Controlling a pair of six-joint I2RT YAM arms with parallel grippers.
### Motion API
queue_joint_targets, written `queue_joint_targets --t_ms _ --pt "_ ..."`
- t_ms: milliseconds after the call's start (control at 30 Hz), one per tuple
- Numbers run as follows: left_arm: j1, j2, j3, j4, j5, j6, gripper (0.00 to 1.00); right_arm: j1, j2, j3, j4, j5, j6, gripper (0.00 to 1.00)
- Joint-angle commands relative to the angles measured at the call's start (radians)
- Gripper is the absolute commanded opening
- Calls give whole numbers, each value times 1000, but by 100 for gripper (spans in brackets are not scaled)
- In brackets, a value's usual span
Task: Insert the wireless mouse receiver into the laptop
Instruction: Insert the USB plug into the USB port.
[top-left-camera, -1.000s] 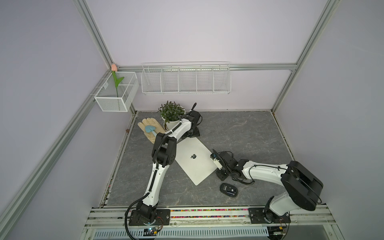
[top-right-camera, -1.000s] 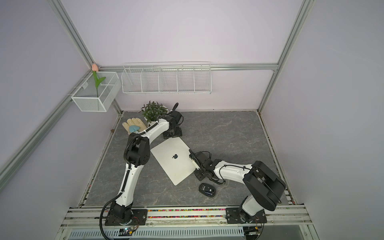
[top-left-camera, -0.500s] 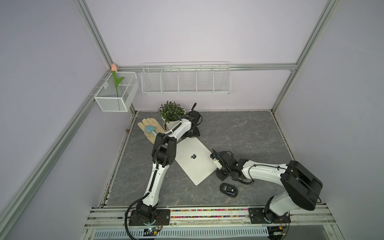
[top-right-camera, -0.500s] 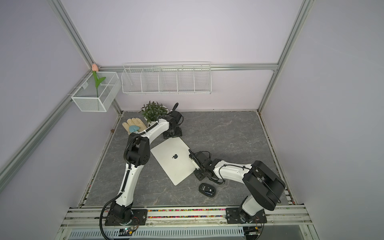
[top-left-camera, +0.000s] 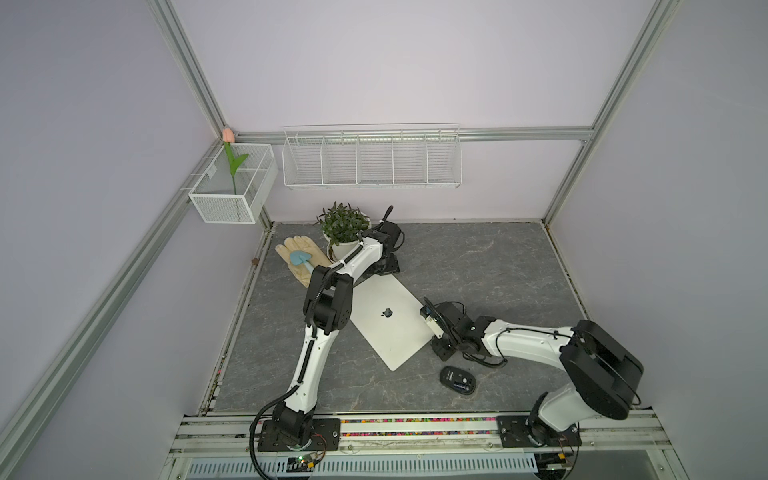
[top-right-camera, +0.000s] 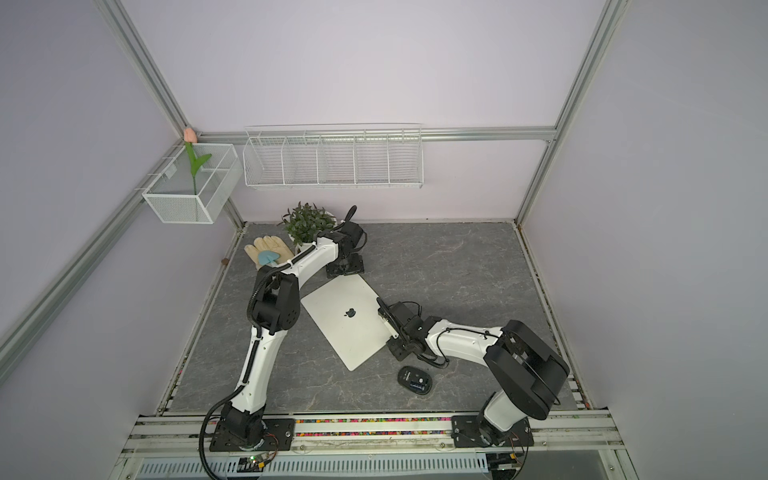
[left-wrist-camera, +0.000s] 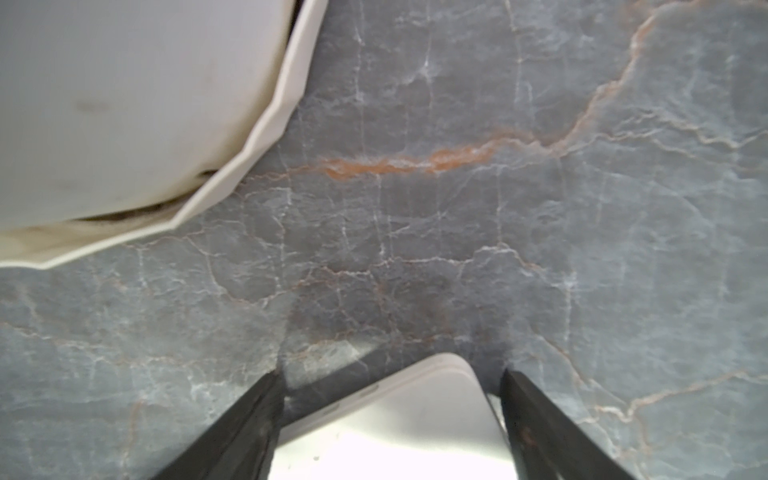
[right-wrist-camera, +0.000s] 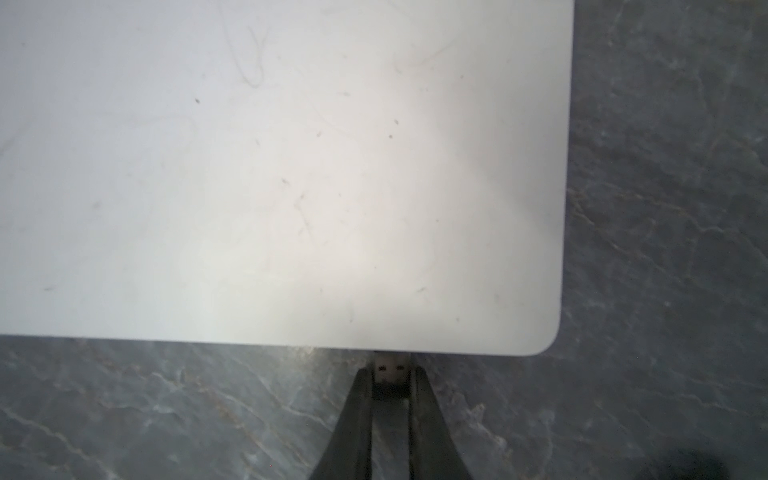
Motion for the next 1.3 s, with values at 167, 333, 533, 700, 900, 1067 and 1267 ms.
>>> queue_joint_targets --t_ms 167,333,533,700,900,1067,1267 --pt "-4 11 -37 -89 10 -5 83 6 50 -4 -89 -12 38 14" --pt "-3 7 -43 -90 6 -3 83 18 39 -4 -108 -7 57 15" --pt "-4 1 -46 -89 6 -1 83 22 31 -5 -136 -10 88 15" --pt "-3 2 -47 -85 5 1 83 25 13 -2 -159 -12 99 14" --pt "-4 2 -52 -84 7 1 83 32 -3 -5 -183 -12 121 15" --pt "-4 -1 -53 -83 8 0 83 31 20 17 -210 26 135 15" --pt "-4 -4 -53 -83 8 2 83 31 86 73 -237 51 113 15"
